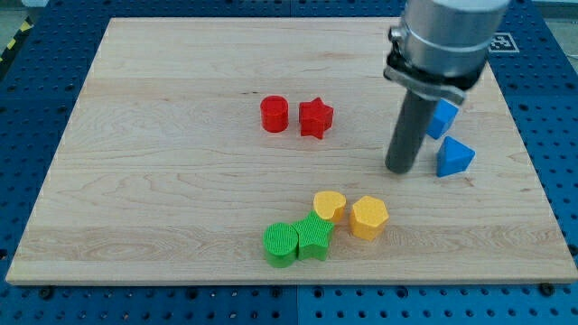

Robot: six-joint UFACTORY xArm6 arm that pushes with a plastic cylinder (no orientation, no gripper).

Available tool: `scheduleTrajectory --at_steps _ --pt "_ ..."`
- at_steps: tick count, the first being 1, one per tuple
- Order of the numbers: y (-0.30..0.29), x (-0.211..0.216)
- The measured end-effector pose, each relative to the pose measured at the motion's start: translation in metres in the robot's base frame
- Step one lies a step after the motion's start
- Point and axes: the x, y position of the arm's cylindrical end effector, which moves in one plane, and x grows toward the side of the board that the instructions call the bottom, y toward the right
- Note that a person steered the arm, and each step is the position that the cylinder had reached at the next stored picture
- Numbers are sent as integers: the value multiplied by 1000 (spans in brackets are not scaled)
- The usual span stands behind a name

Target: Push the blue triangle into the blue cube

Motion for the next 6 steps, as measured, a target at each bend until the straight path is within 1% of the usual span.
scheduleTrajectory --at_steps 1,2,3,4,5,6 --pt "34 31" --pt "52 21" --pt "52 -11" --pt "56 -29" --pt "60 -15" --pt "60 38"
